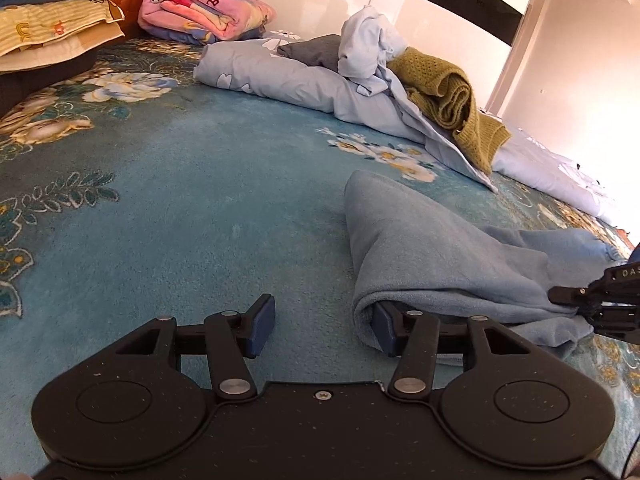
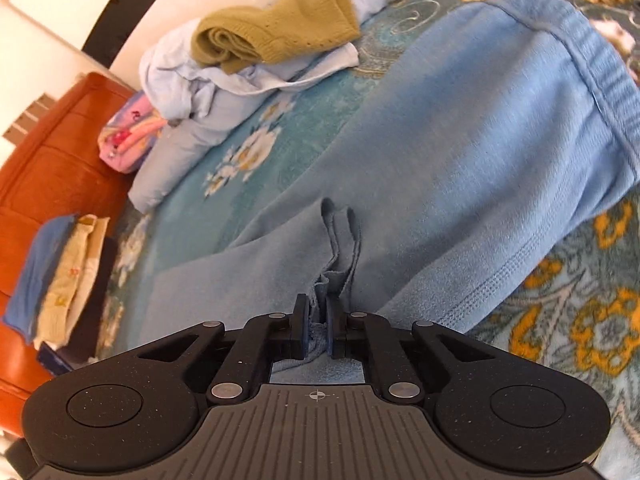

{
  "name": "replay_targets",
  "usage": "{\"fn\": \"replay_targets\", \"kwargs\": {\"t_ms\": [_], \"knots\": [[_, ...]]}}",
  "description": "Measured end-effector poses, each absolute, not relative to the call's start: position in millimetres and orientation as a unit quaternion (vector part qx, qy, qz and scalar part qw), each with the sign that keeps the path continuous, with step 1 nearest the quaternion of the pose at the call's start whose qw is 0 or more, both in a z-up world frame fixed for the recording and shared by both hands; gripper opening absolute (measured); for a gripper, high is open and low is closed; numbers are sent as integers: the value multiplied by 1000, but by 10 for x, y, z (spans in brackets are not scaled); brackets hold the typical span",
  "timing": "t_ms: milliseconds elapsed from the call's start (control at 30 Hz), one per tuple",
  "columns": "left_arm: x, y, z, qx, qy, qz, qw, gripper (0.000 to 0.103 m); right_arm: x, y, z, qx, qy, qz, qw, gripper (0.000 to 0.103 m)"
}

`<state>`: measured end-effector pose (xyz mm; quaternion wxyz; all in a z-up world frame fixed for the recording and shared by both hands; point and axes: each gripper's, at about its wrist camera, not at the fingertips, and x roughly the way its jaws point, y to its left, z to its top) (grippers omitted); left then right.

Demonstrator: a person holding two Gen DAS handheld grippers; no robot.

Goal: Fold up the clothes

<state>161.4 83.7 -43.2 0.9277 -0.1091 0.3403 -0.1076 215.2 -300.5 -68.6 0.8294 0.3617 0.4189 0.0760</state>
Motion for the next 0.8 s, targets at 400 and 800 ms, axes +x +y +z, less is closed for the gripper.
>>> {"fn": "replay_targets", "kwargs": {"t_ms": [400, 800], "knots": [[1532, 930, 40, -168, 272, -172, 932, 50, 1475, -4103, -538, 436, 299, -78, 846, 41], [2012, 184, -285, -156, 343, -197, 905, 47, 1685, -4234, -1019, 536, 261, -76, 799, 43]]}}
